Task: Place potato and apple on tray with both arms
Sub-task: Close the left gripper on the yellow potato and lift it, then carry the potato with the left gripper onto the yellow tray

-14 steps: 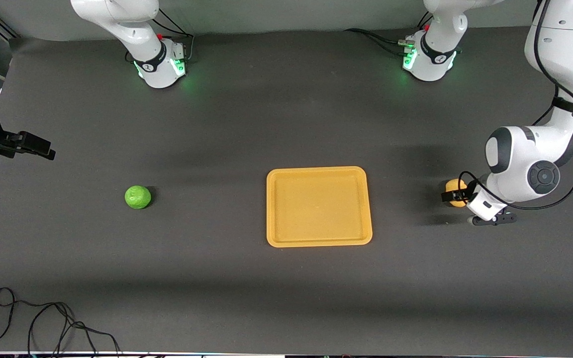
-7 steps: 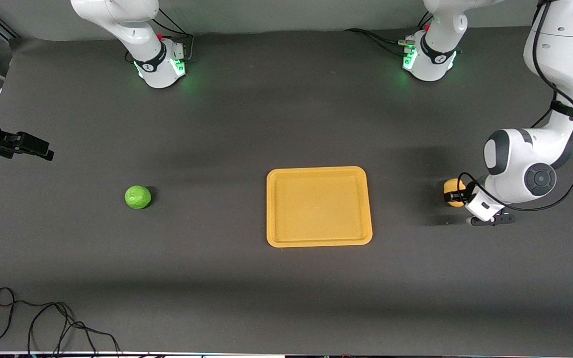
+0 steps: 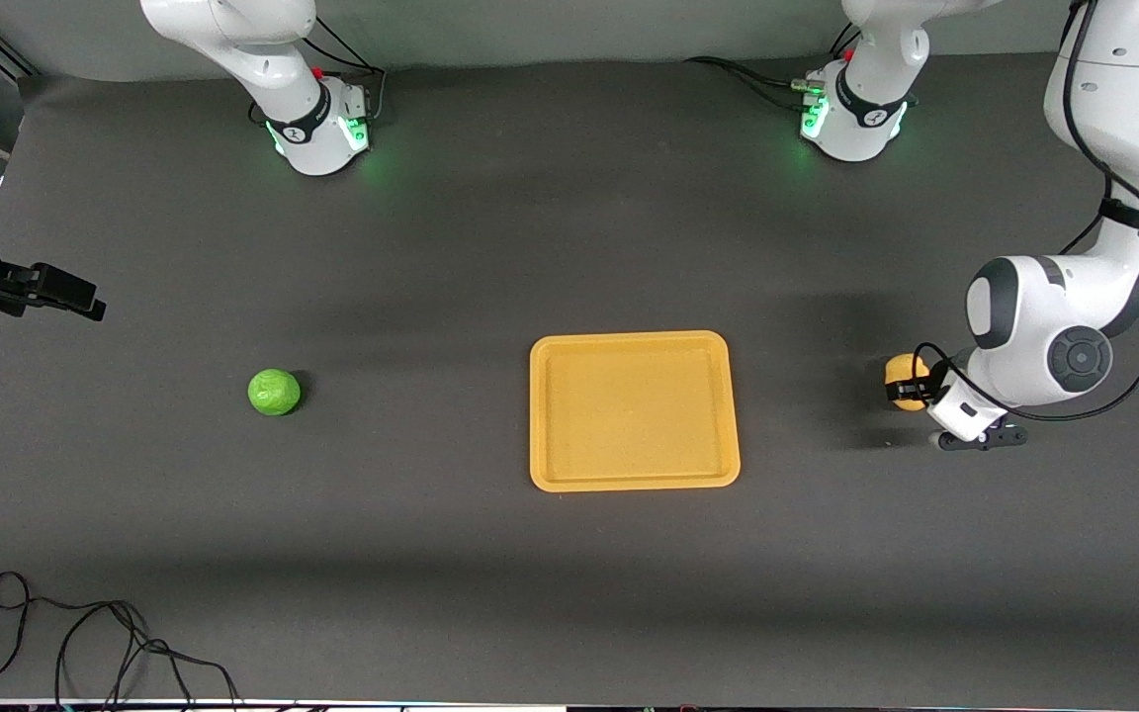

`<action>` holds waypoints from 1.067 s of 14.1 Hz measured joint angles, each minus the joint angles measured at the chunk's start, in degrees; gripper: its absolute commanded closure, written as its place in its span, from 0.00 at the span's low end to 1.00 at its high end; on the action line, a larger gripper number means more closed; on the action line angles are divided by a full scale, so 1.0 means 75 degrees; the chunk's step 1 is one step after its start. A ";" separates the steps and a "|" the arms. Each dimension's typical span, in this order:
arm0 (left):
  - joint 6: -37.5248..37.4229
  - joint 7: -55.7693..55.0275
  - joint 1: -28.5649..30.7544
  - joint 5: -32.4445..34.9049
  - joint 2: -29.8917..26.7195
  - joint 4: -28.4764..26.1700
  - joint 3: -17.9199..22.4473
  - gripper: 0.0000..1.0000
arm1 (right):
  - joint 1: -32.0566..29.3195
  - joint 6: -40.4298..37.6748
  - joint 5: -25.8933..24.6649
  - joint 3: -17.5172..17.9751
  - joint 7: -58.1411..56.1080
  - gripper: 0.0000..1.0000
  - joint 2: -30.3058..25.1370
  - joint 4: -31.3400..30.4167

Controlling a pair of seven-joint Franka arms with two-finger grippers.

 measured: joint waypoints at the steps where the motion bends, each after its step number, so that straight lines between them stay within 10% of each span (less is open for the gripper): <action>1: -0.0255 0.0001 0.0000 0.0001 -0.0096 0.0213 -0.0016 0.64 | 0.0000 0.0002 0.0000 0.0000 0.0000 0.00 0.0000 0.0002; 9: -0.3359 -0.0638 -0.0302 -0.0037 -0.0700 0.2993 -0.1178 0.64 | 0.0000 0.0005 0.0000 0.0001 -0.0001 0.00 -0.0002 0.0007; 15: -0.3009 -0.2733 -0.1571 -0.0062 -0.0222 0.3374 -0.1725 0.63 | 0.0003 0.0005 0.0000 0.0017 -0.0001 0.00 0.0000 0.0009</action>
